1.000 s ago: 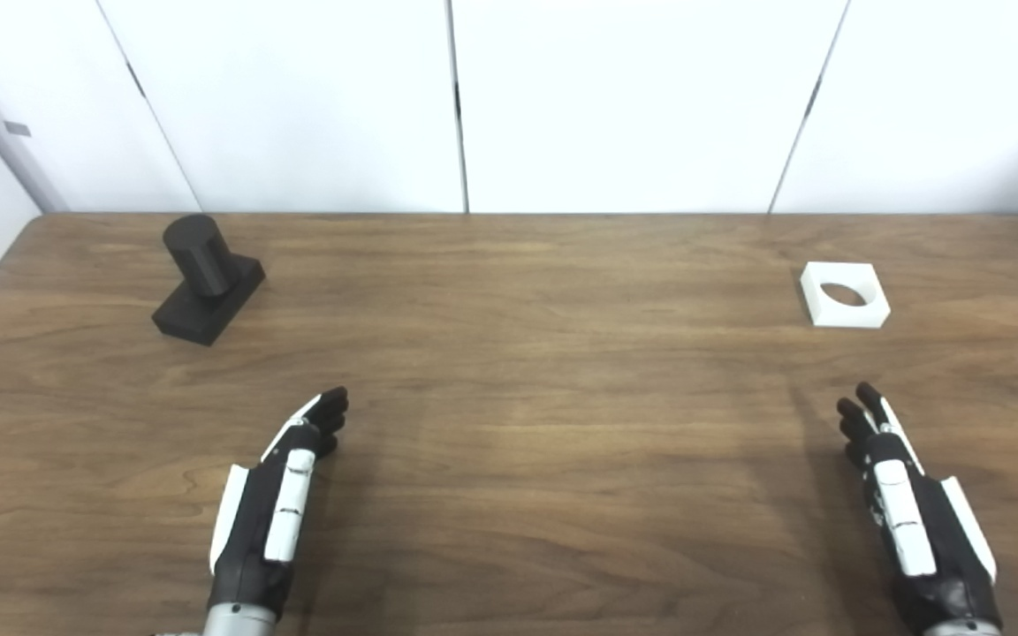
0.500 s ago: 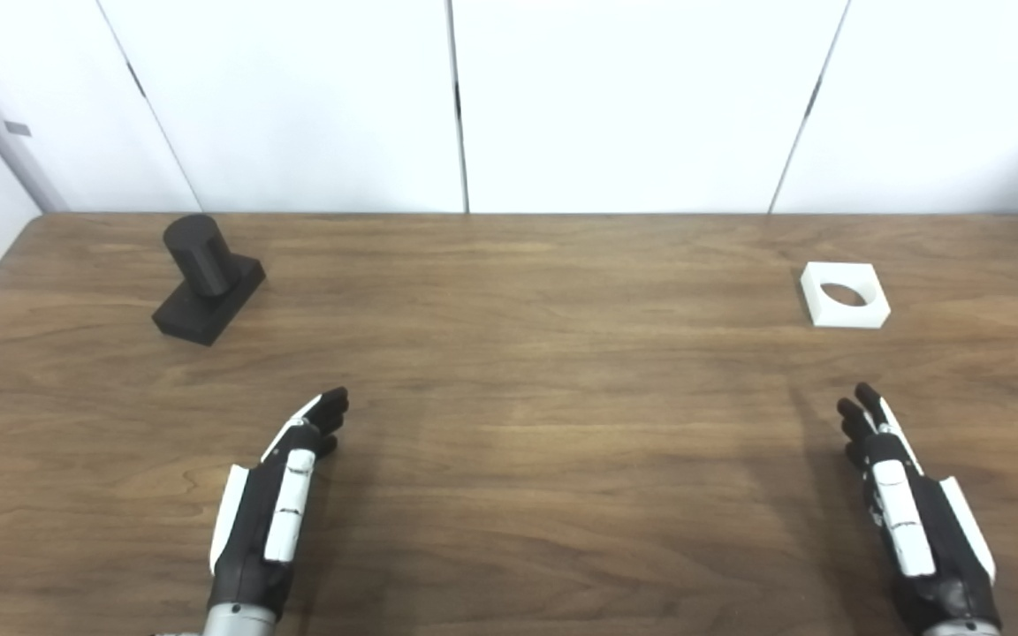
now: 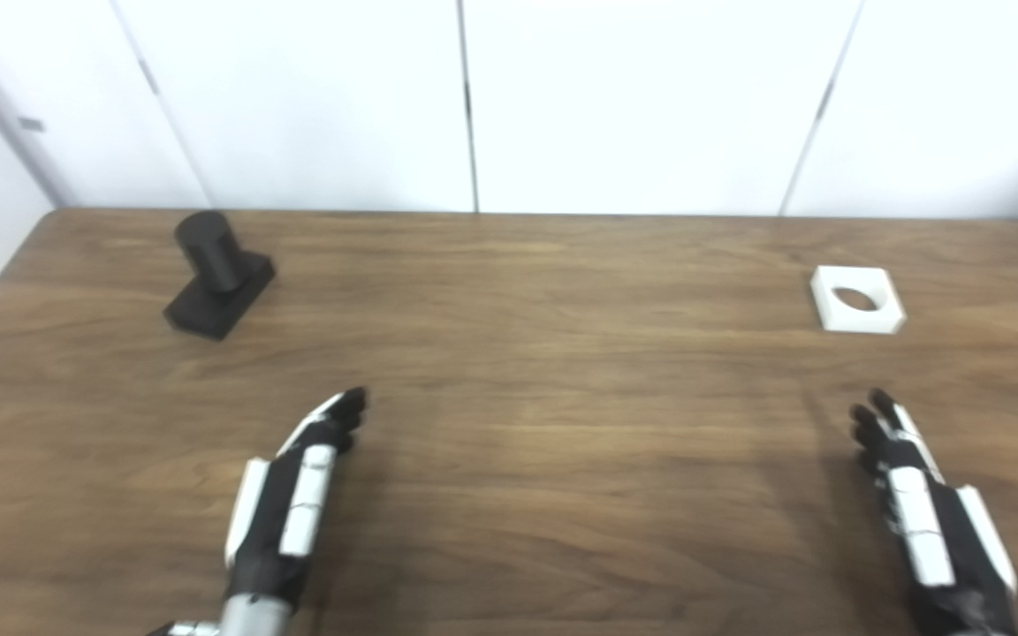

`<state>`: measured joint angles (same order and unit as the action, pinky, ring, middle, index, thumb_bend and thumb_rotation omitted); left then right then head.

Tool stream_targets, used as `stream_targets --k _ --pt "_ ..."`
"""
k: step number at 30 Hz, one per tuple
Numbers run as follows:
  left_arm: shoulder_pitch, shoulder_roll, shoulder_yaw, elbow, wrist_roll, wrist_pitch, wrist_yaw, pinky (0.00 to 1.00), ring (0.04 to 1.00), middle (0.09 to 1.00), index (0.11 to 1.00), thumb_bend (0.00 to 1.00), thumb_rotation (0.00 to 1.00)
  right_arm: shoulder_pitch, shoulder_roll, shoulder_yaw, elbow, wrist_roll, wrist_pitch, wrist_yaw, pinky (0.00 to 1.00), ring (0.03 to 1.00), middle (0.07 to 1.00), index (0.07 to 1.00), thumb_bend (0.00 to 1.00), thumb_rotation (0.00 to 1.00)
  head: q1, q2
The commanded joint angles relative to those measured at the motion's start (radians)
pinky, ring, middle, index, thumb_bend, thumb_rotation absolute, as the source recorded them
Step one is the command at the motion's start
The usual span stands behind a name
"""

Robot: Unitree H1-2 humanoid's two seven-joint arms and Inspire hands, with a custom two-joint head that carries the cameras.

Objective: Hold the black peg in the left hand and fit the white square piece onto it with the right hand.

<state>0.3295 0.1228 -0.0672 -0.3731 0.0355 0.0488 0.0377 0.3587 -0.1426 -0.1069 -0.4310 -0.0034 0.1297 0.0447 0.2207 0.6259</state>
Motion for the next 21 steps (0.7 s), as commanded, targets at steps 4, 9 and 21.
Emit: stream_targets --k 4,9,21 --pt "0.003 -0.056 -0.029 0.012 0.043 -0.058 0.016 0.86 0.882 0.875 0.838 0.53 0.97 -0.007 -0.023 -0.021 0.007 0.043 -0.031 0.015 1.00 0.992 0.982 0.997 0.46 1.00 0.087 -0.042" --pt "0.005 -0.067 -0.051 0.029 0.065 -0.069 0.032 0.84 0.888 0.885 0.846 0.52 0.94 -0.005 -0.034 -0.029 0.027 0.047 -0.042 0.017 0.98 0.972 0.962 0.975 0.48 1.00 0.138 -0.081" --pt "0.005 -0.074 -0.080 0.055 0.072 -0.054 0.057 0.88 0.912 0.904 0.863 0.52 0.92 -0.006 -0.038 -0.036 0.066 0.072 -0.068 0.025 0.95 0.949 0.929 0.938 0.49 1.00 0.175 -0.132"
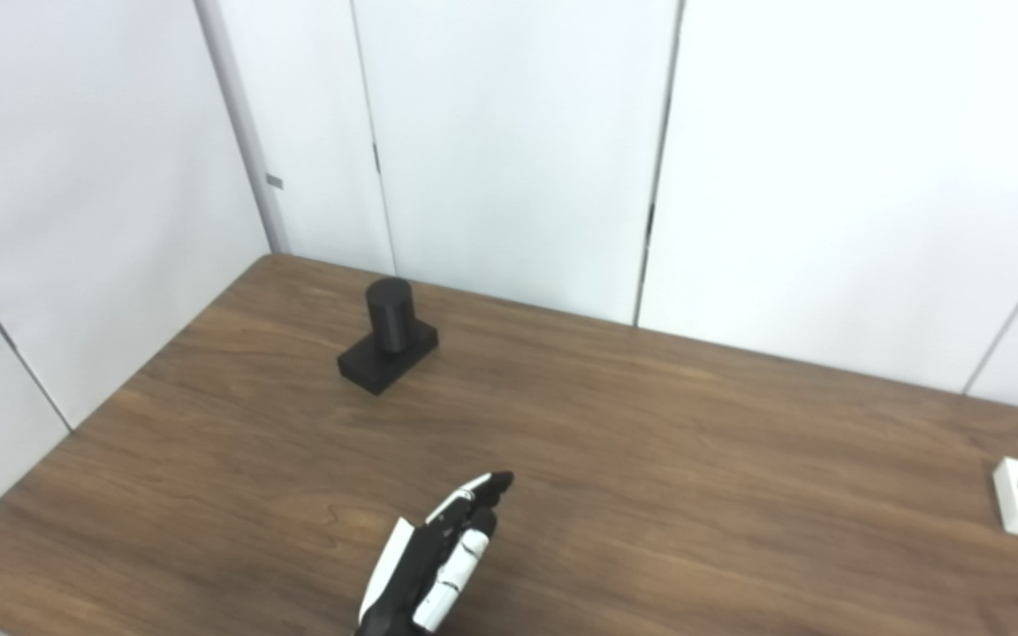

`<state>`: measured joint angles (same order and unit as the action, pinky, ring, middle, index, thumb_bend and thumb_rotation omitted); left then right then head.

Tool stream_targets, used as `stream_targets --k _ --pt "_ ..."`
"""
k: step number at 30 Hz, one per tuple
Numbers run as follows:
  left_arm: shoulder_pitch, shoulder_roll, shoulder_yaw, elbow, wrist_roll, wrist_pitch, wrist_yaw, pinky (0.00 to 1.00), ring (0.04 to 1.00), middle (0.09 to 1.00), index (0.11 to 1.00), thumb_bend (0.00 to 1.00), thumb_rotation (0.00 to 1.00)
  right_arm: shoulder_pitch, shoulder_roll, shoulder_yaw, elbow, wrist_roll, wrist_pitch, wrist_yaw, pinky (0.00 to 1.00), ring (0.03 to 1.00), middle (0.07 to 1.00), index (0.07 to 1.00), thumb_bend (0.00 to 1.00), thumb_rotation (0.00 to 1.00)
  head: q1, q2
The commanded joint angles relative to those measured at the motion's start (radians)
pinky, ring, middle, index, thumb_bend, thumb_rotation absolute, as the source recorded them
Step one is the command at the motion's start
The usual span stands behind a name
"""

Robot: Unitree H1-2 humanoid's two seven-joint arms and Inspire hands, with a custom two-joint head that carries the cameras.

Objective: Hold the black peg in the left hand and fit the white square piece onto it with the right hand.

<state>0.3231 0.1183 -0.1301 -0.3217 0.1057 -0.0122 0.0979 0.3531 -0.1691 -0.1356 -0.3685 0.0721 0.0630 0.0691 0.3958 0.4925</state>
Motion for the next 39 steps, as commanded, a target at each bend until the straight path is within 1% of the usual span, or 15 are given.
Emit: stream_targets --k 1,11,16,19,21,24,25,26,27,30,31,33,35,37,39 --pt "0.011 -0.067 -0.018 0.003 -0.002 0.008 -0.006 0.89 0.918 0.910 0.868 0.52 0.92 0.000 -0.011 -0.006 0.002 -0.007 0.001 -0.001 0.95 0.951 0.930 0.937 0.50 1.00 -0.006 0.002" --pt "0.013 -0.057 -0.025 0.002 -0.009 0.018 -0.012 0.93 0.947 0.928 0.889 0.55 0.95 0.004 -0.005 -0.003 -0.005 -0.030 0.001 -0.009 0.93 0.936 0.923 0.929 0.49 1.00 -0.018 0.003" --pt "0.010 -0.055 -0.026 0.011 -0.004 0.007 -0.009 0.92 0.942 0.927 0.893 0.55 0.94 0.003 -0.005 -0.001 -0.001 -0.042 0.007 -0.011 0.92 0.939 0.922 0.925 0.53 1.00 -0.038 0.000" --pt "0.005 -0.052 -0.031 0.013 0.031 0.003 -0.002 0.91 0.935 0.929 0.906 0.48 0.86 0.001 -0.004 0.001 0.002 -0.055 0.008 -0.015 0.93 0.939 0.925 0.924 0.52 1.00 -0.036 -0.003" --pt "0.005 -0.051 -0.036 0.007 0.065 0.014 0.004 0.89 0.928 0.929 0.910 0.41 0.76 0.002 -0.004 0.002 0.002 -0.059 0.000 -0.014 0.93 0.939 0.928 0.930 0.50 1.00 -0.036 -0.006" --pt "0.009 -0.054 -0.037 -0.001 0.090 0.016 0.012 0.88 0.918 0.919 0.902 0.40 0.62 0.002 -0.002 0.000 0.007 -0.063 -0.004 -0.017 0.92 0.943 0.928 0.934 0.52 1.00 -0.036 -0.010" --pt "0.010 -0.057 -0.034 -0.009 0.101 0.017 0.018 0.87 0.912 0.913 0.899 0.43 0.55 0.002 -0.001 -0.001 0.009 -0.060 -0.005 -0.017 0.92 0.945 0.930 0.936 0.52 1.00 -0.036 -0.011" --pt "0.010 -0.058 -0.029 -0.018 0.106 0.011 0.026 0.87 0.910 0.911 0.898 0.43 0.54 0.002 -0.001 -0.002 0.009 -0.058 -0.005 -0.017 0.92 0.945 0.931 0.936 0.52 1.00 -0.036 -0.011" --pt "0.011 -0.060 -0.027 -0.024 0.110 0.006 0.031 0.87 0.904 0.906 0.894 0.46 0.46 0.003 -0.001 -0.003 0.011 -0.056 -0.006 -0.017 0.93 0.948 0.935 0.940 0.52 1.00 -0.035 -0.011" --pt "-0.007 -0.052 -0.003 -0.053 0.155 -0.011 0.060 0.84 0.886 0.897 0.892 0.54 0.33 0.003 -0.004 -0.003 0.010 -0.058 -0.004 -0.016 0.95 0.951 0.937 0.938 0.52 1.00 -0.034 -0.011" --pt "-0.019 -0.052 0.015 -0.067 0.175 -0.007 0.076 0.84 0.884 0.895 0.891 0.56 0.31 0.004 -0.005 -0.002 0.012 -0.058 -0.009 -0.014 0.95 0.951 0.938 0.938 0.52 1.00 -0.033 -0.012" --pt "-0.047 -0.037 0.050 -0.091 0.246 0.016 0.099 0.81 0.865 0.877 0.860 0.69 0.23 0.005 -0.004 0.000 0.015 -0.060 -0.017 -0.015 0.95 0.955 0.936 0.936 0.53 1.00 -0.034 -0.012" --pt "-0.074 -0.019 0.088 -0.109 0.280 0.048 0.104 0.79 0.854 0.870 0.848 0.75 0.19 0.006 -0.004 0.002 0.017 -0.065 -0.019 -0.015 0.96 0.957 0.939 0.939 0.53 1.00 -0.038 -0.012" --pt "-0.104 0.000 0.130 -0.132 0.309 0.100 0.099 0.79 0.869 0.880 0.853 0.85 0.14 0.008 -0.005 0.005 0.016 -0.074 -0.022 -0.017 0.95 0.954 0.946 0.947 0.53 1.00 -0.040 -0.011" --pt "-0.129 0.020 0.164 -0.149 0.361 0.147 0.096 0.80 0.869 0.883 0.865 0.94 0.20 0.008 -0.003 0.005 0.017 -0.075 -0.023 -0.019 0.96 0.952 0.946 0.945 0.52 1.00 -0.041 -0.011"
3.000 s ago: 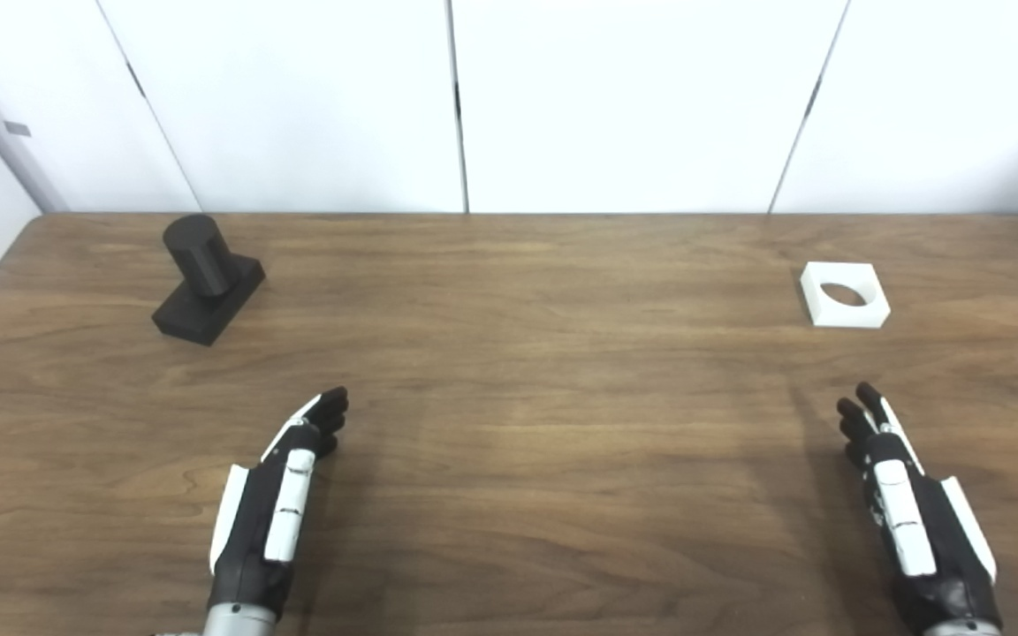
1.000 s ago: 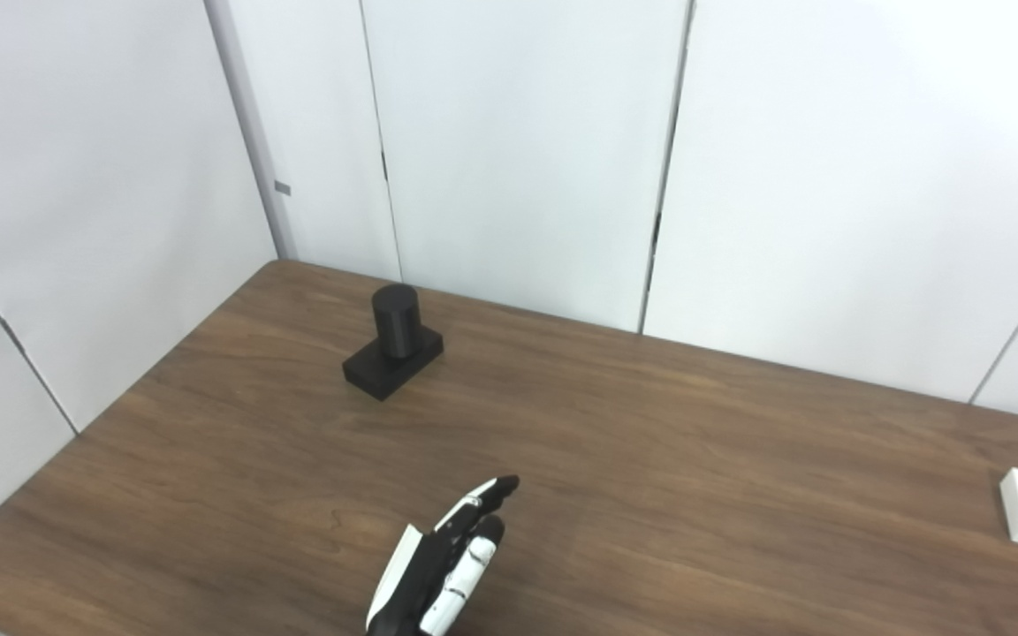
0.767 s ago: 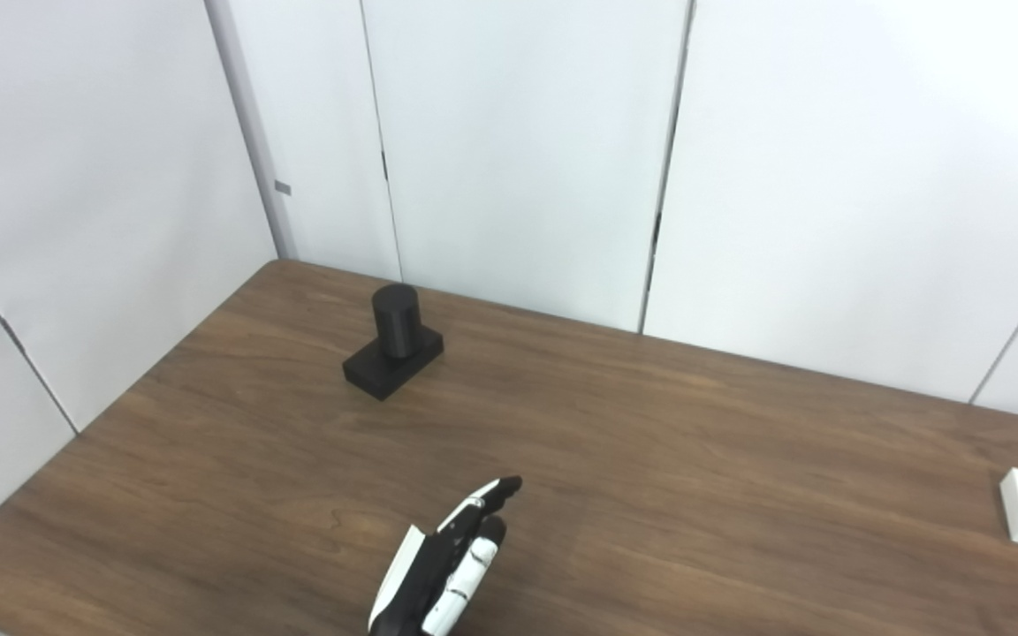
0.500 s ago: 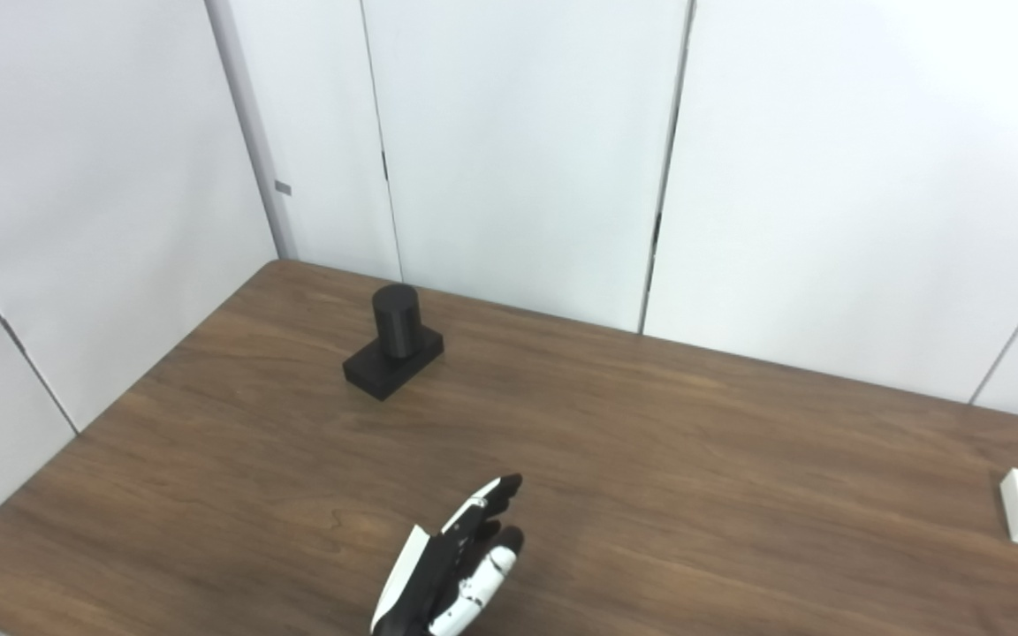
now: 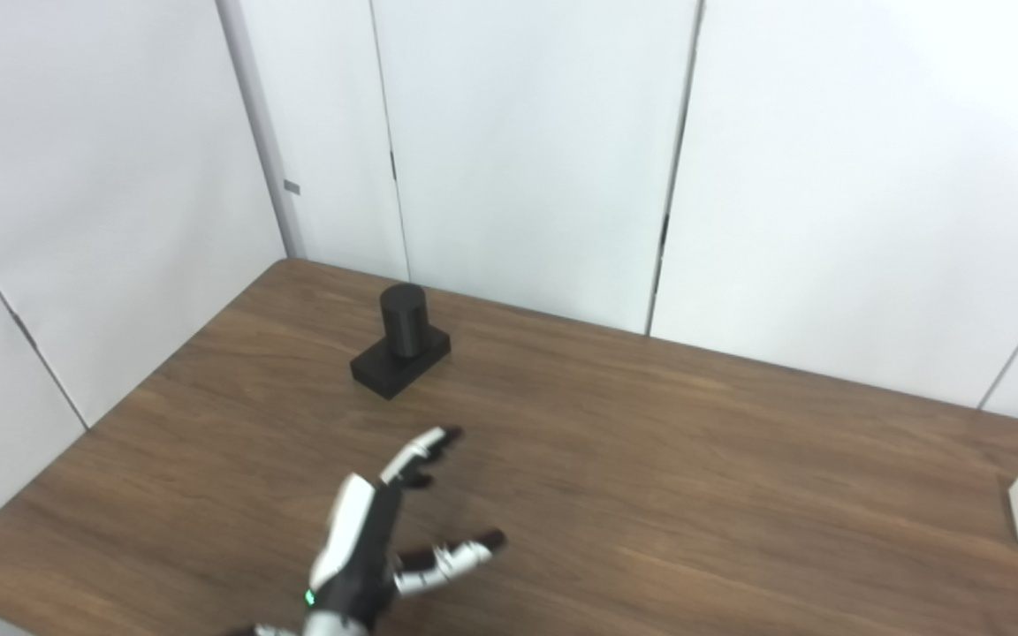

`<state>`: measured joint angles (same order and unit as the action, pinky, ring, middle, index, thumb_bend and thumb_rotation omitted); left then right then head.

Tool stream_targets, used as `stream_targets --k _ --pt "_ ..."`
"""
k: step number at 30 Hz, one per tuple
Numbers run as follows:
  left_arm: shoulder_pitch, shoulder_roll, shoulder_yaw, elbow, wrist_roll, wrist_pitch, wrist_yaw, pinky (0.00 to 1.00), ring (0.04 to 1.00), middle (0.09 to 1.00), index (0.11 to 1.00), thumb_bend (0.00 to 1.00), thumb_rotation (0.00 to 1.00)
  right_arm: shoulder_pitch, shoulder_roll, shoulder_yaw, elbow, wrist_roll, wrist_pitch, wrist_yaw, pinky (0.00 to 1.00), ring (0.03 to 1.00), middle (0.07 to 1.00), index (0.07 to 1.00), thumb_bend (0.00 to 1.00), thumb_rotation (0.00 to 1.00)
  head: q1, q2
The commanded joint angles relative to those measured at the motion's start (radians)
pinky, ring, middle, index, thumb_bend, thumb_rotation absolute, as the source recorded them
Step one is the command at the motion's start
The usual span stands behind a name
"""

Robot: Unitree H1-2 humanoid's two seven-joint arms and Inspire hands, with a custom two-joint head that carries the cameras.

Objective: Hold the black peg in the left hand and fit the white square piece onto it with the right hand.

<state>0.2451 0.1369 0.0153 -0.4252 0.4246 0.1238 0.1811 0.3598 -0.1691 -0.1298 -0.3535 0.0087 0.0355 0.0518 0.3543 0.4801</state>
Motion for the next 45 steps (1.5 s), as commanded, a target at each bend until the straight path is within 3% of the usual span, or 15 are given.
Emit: stream_targets --k 1,4,7,17,21,28,32,39,45 --pt "-0.068 0.008 0.042 -0.054 0.063 0.049 0.010 0.80 0.868 0.884 0.870 0.95 0.21 0.002 -0.003 0.001 0.003 -0.014 0.002 -0.003 0.97 0.953 0.946 0.945 0.52 1.00 -0.001 0.000" --pt "-0.106 0.016 0.088 -0.068 0.116 0.134 -0.001 0.83 0.869 0.880 0.868 0.92 0.34 0.002 -0.004 0.006 0.002 -0.021 -0.001 -0.004 0.97 0.948 0.942 0.945 0.49 1.00 -0.006 0.001" --pt "-0.154 0.039 0.131 -0.048 0.130 0.173 -0.011 0.76 0.835 0.854 0.874 0.88 0.45 0.004 -0.003 0.008 -0.003 -0.030 0.005 -0.006 0.97 0.946 0.939 0.945 0.49 1.00 -0.009 0.001" --pt "-0.282 0.105 0.185 0.080 0.148 0.209 0.001 0.80 0.904 0.899 0.858 0.85 0.46 0.008 0.004 0.012 -0.019 -0.041 0.022 -0.011 0.97 0.938 0.933 0.937 0.52 1.00 -0.014 0.002" --pt "-0.318 0.124 0.179 0.142 0.184 0.217 0.021 0.82 0.919 0.897 0.847 0.88 0.47 0.008 0.005 0.010 -0.014 -0.035 0.019 -0.009 0.98 0.944 0.937 0.937 0.52 1.00 -0.016 0.003" --pt "-0.388 0.172 0.176 0.275 0.202 0.176 0.067 0.84 0.907 0.879 0.831 0.90 0.44 0.012 0.006 0.012 -0.017 -0.046 0.013 -0.011 1.00 0.948 0.932 0.932 0.55 1.00 -0.017 0.004" --pt "-0.420 0.200 0.164 0.342 0.205 0.165 0.083 0.90 0.915 0.875 0.807 0.90 0.42 0.013 0.005 0.011 -0.014 -0.055 0.013 -0.013 0.99 0.945 0.931 0.934 0.56 1.00 -0.019 0.008" --pt "-0.462 0.230 0.127 0.454 0.258 0.180 0.129 0.94 0.894 0.852 0.770 0.98 0.54 0.016 0.006 0.008 -0.025 -0.045 0.023 -0.009 1.00 0.946 0.931 0.935 0.52 1.00 -0.023 0.010" --pt "-0.483 0.251 0.100 0.516 0.272 0.174 0.142 0.93 0.889 0.844 0.758 1.00 0.58 0.018 0.006 0.008 -0.027 -0.043 0.027 -0.011 1.00 0.944 0.926 0.936 0.54 1.00 -0.026 0.013"
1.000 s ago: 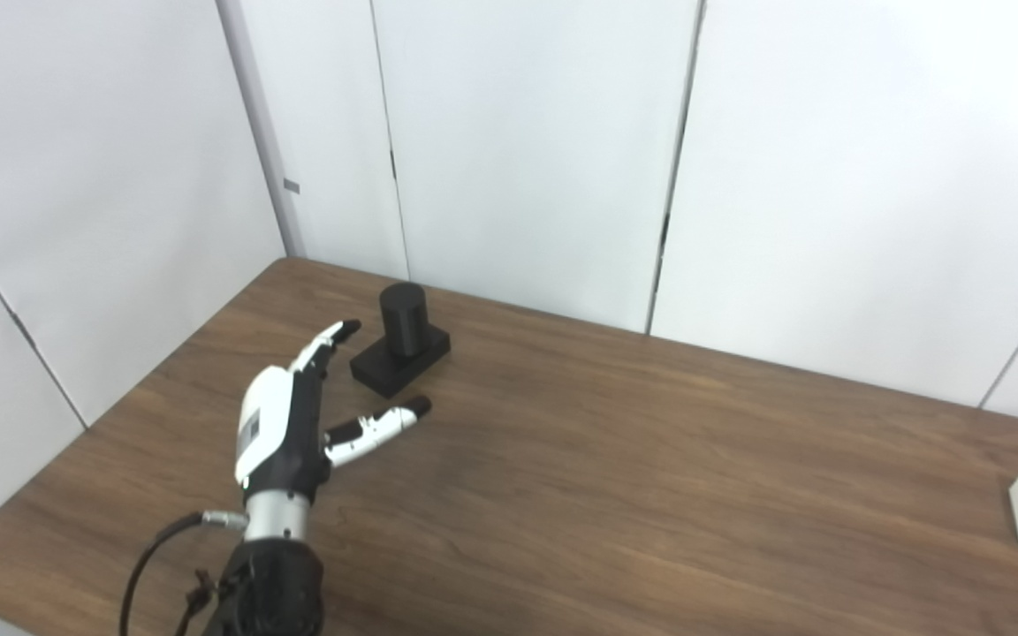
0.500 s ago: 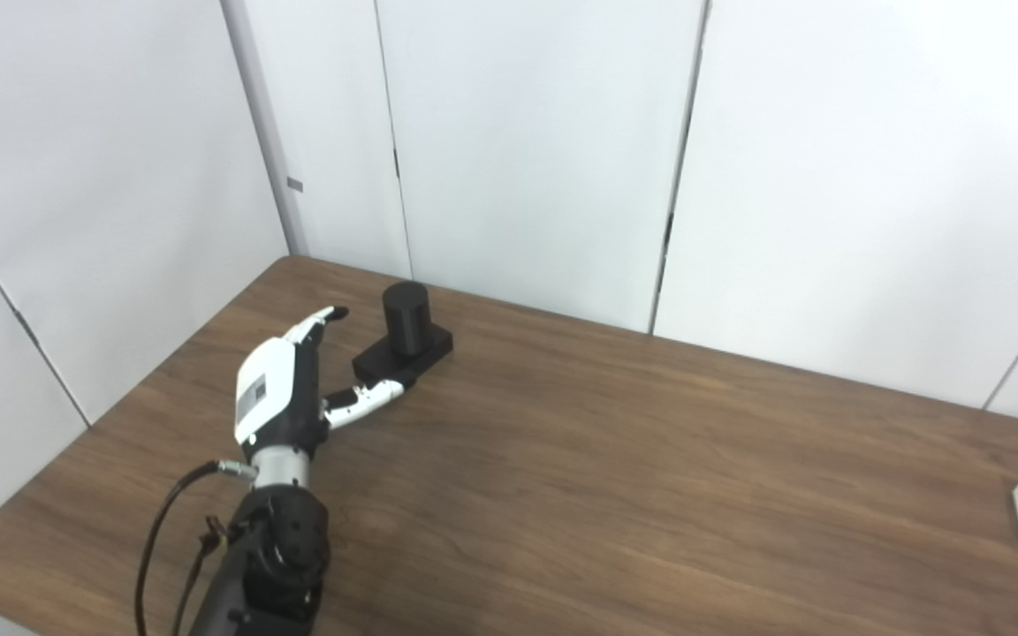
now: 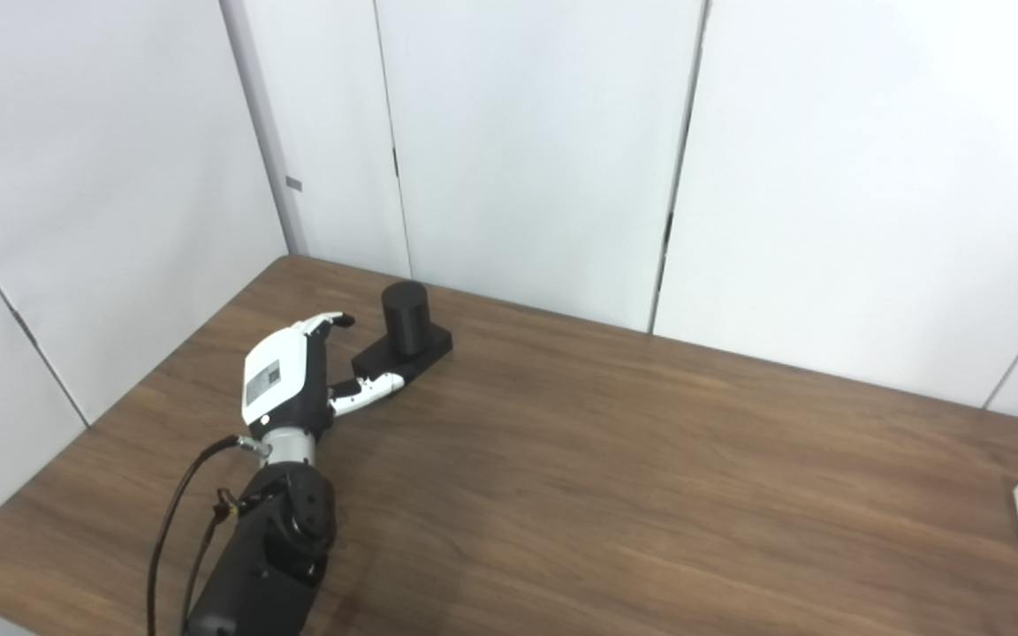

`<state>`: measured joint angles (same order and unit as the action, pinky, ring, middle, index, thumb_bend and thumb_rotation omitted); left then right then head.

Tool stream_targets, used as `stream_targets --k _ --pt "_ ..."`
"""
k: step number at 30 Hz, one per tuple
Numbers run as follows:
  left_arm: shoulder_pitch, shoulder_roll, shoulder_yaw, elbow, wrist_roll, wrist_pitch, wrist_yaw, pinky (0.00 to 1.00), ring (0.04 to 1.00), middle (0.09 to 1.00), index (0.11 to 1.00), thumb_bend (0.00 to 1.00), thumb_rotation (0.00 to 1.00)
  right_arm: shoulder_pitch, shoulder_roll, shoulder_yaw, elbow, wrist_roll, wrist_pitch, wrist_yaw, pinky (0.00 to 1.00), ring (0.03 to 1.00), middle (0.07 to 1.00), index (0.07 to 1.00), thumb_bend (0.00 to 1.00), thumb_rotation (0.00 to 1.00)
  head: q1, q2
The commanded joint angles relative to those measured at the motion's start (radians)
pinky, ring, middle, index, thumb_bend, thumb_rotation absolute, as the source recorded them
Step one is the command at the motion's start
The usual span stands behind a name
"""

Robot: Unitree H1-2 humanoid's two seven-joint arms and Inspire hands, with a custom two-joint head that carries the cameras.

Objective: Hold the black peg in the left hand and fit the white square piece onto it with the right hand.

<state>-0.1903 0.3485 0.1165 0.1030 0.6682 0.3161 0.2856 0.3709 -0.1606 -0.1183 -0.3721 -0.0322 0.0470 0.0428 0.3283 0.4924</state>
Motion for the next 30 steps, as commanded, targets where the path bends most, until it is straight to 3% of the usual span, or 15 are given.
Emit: stream_targets --k 1,10,30 --pt "-0.053 0.041 -0.007 0.003 0.029 -0.017 0.038 0.93 0.888 0.843 0.758 1.00 0.58 0.008 -0.003 -0.004 -0.008 -0.001 0.014 -0.002 1.00 0.943 0.926 0.936 0.54 1.00 -0.001 0.000" --pt "-0.090 0.059 -0.050 0.097 0.020 -0.012 0.038 0.91 0.878 0.841 0.760 1.00 0.61 0.010 -0.003 -0.003 -0.006 -0.005 0.010 -0.001 0.99 0.938 0.927 0.932 0.54 1.00 -0.005 0.001" --pt "-0.173 0.076 -0.082 0.270 0.009 0.010 0.066 0.92 0.898 0.861 0.764 1.00 0.59 0.014 0.002 0.001 -0.009 -0.036 0.022 -0.007 1.00 0.938 0.923 0.937 0.55 1.00 -0.015 -0.005"
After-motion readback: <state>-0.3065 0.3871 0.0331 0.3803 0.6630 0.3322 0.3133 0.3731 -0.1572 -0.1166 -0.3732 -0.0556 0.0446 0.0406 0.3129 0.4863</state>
